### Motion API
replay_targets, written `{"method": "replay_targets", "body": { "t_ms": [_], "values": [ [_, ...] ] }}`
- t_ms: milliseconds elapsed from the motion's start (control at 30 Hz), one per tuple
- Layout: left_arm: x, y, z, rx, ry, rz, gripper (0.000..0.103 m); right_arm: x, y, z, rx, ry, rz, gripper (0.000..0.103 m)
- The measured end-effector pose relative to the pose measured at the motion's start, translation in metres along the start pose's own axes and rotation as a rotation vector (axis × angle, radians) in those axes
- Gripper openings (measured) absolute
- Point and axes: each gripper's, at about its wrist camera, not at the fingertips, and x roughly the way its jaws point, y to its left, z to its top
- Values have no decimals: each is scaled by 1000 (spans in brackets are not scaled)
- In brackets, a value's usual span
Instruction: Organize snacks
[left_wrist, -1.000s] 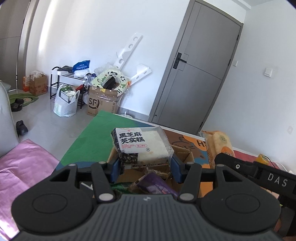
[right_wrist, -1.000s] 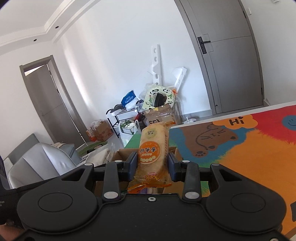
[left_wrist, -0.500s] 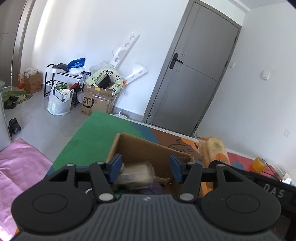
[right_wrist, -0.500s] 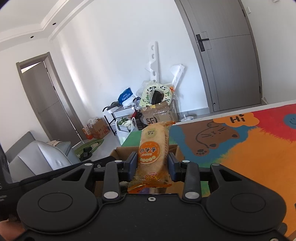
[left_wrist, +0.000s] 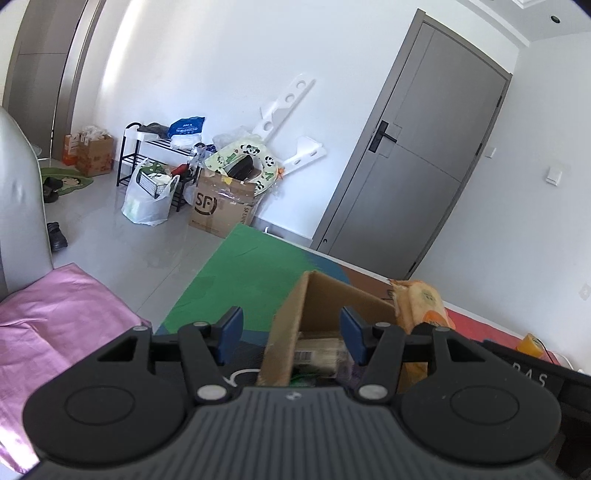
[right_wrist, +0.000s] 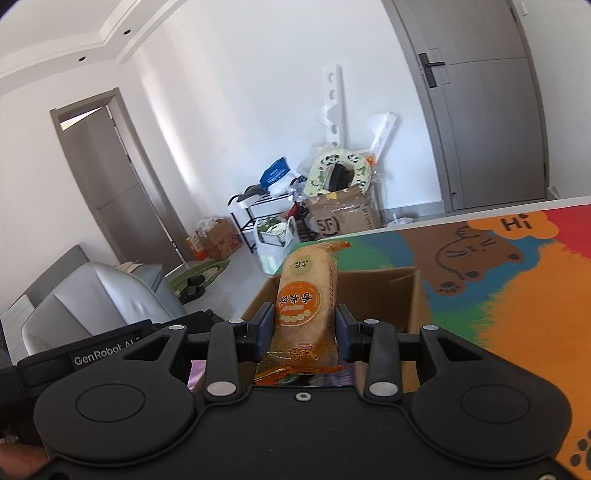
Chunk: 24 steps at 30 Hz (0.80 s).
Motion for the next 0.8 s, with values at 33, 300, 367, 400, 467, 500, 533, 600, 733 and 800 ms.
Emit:
{"method": "replay_targets", "body": {
  "t_ms": [33,300,367,400,467,500,533,600,733,800],
  "values": [
    [-1,2,-1,-2,-1,-2,56,1,3,-1,-5,7,14,38],
    [-4,5,-4,-17,1,-4,57,-14,-10,-4,39,-9,-32,78],
    [-4,3,-7,-17,11,-13,56,-21,-17,-6,51,-12,-50,83],
    [-5,0,-8,-11,14,-18,56,-25,-19,-7,50,-16,-59,84],
    [-5,-7,-12,3,21,-23,57,-32,-23,-9,48,-17,-69,86],
    [-4,-10,-13,6,30,-23,56,-36,-27,-10,53,-19,-73,87],
    [-5,-13,-15,9,40,-24,57,-39,-29,-11,57,-22,-77,87],
    [-6,-19,-18,18,47,-25,57,-45,-33,-14,64,-26,-87,88],
    [-12,-31,-23,34,45,-36,57,-58,-42,-18,84,-40,-100,88],
    [-16,-36,-26,38,50,-43,57,-65,-45,-20,89,-47,-107,88]
  ]
}}
